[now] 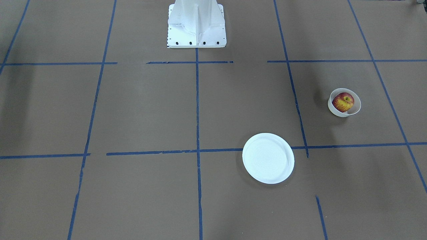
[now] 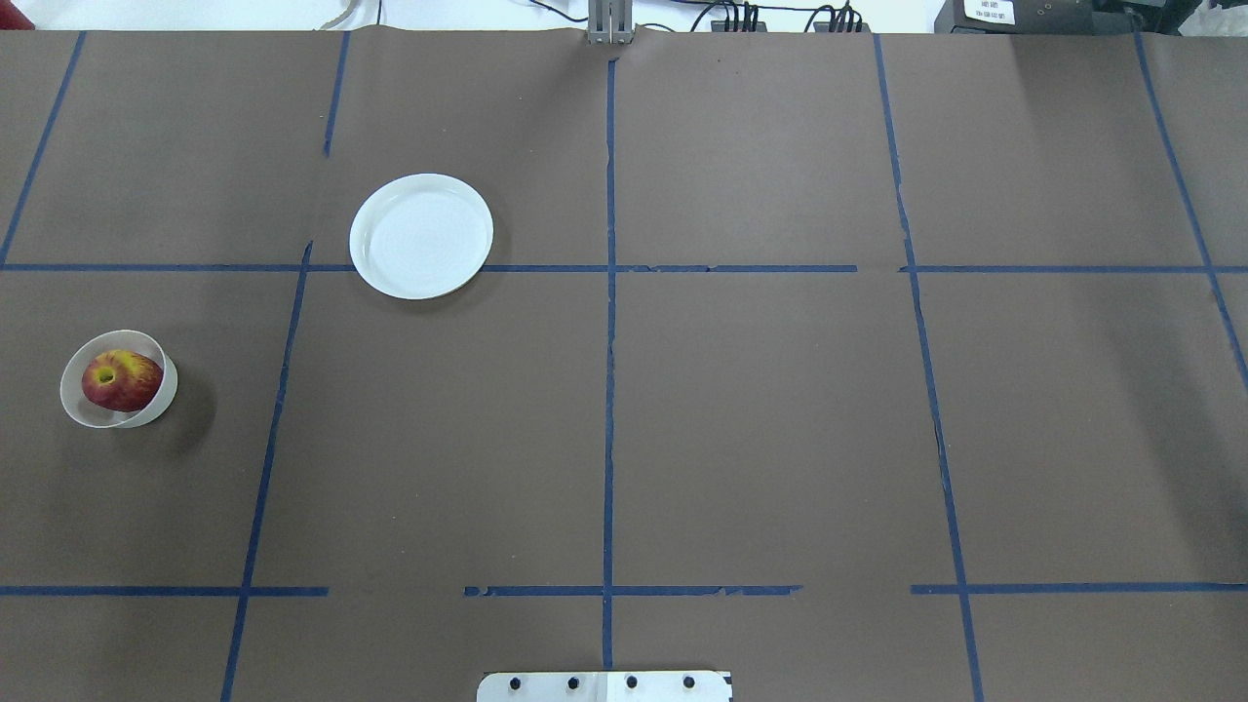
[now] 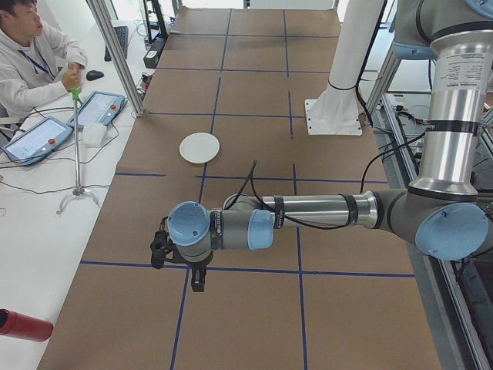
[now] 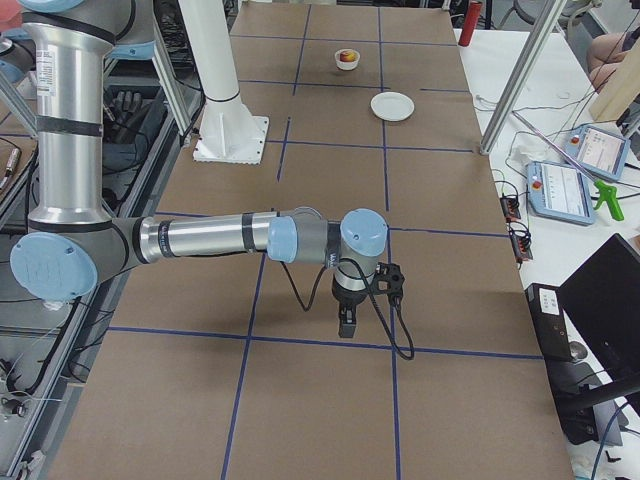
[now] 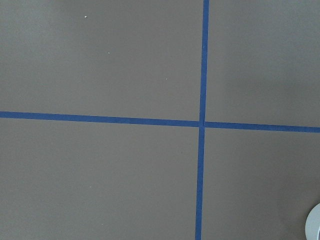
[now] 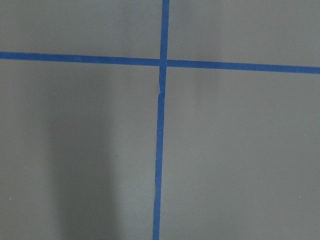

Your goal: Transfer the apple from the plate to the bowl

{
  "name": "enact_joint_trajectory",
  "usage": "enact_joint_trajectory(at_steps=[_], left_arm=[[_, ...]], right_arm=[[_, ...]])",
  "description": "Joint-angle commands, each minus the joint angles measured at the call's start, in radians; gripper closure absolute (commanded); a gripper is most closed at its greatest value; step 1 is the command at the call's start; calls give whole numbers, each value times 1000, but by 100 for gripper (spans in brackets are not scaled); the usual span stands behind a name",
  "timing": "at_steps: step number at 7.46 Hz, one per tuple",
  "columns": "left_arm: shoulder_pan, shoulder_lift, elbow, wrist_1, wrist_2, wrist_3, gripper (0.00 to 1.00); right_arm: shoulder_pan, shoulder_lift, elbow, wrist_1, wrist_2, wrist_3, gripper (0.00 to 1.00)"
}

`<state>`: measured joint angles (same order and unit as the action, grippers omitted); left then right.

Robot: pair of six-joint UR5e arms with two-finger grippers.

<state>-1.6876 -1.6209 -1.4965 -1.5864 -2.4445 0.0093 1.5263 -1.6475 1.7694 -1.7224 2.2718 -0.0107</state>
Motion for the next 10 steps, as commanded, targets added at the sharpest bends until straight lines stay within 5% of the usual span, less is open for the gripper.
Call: enact_joint_trajectory(at_steps=[1, 10], left_arm=[[0, 1, -13, 16, -11, -29, 0], [32, -33, -155, 247, 25, -17, 0]], right_arm=[[0, 0, 1, 0, 0, 0, 0], [0, 0, 1, 0, 0, 0, 0]])
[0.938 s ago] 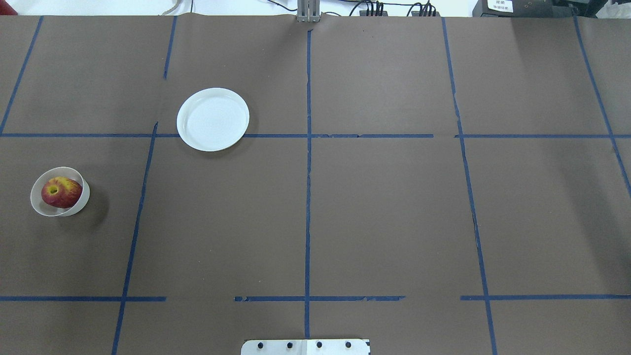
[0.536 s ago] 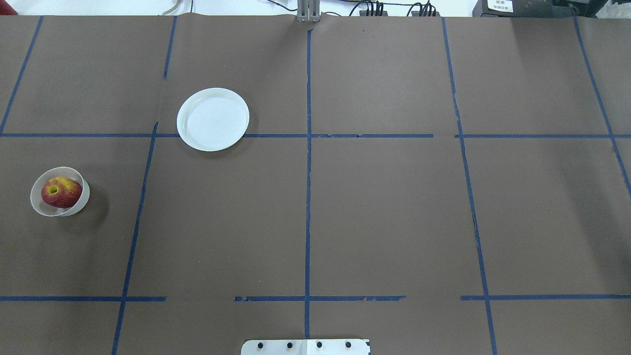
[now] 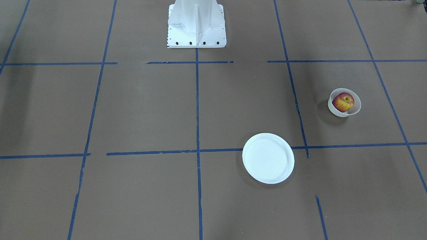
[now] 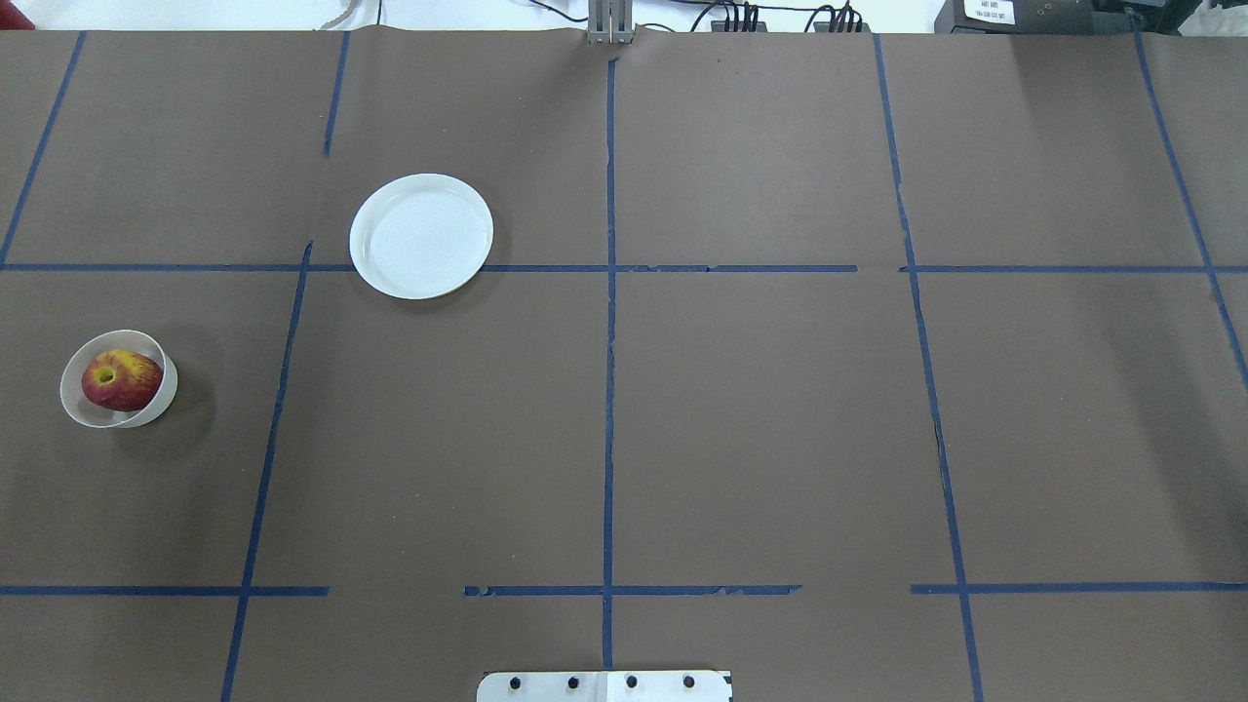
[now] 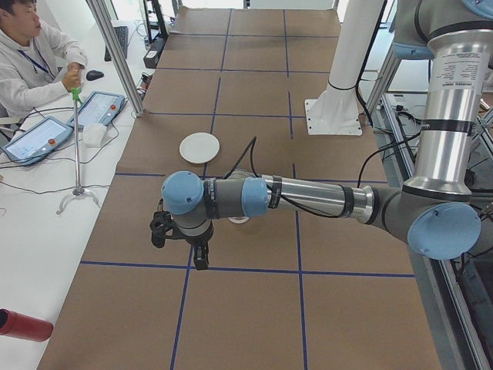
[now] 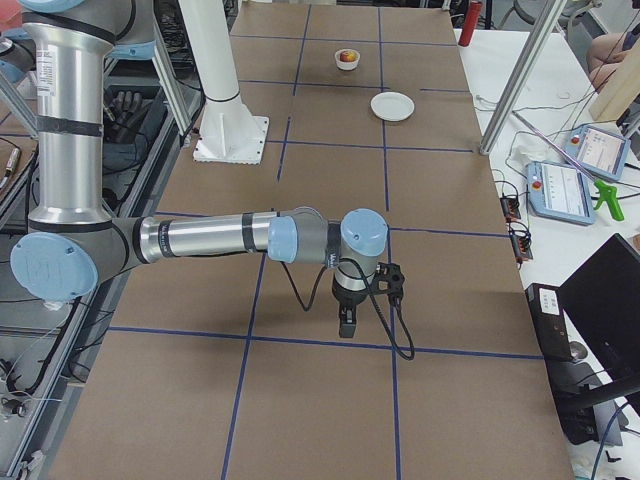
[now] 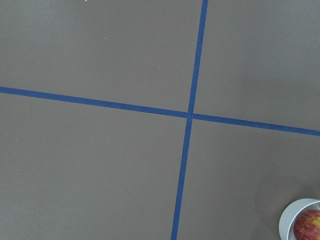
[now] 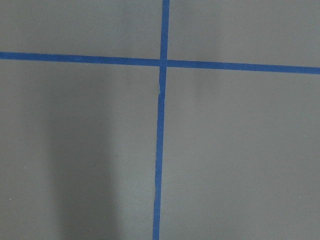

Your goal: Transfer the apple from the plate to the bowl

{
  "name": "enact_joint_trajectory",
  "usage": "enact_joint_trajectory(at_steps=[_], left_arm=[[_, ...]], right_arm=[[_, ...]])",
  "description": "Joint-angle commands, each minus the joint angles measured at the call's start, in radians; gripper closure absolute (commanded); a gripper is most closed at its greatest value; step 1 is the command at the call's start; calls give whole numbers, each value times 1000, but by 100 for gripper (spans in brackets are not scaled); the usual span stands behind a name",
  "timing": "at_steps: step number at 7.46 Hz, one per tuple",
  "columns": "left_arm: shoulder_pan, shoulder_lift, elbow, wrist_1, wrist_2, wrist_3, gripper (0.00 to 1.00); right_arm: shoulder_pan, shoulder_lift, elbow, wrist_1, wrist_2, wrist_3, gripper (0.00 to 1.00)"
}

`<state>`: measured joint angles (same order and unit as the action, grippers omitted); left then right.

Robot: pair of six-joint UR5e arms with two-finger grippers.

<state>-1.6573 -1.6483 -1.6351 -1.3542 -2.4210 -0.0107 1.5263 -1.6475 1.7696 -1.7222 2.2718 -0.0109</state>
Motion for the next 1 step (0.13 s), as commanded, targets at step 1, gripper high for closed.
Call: enact_joint_trajectory(at_steps=[1], left_arm=[[2, -2, -17, 12, 2, 3, 0]], right_arm=[[0, 0, -1, 0, 0, 0, 0]])
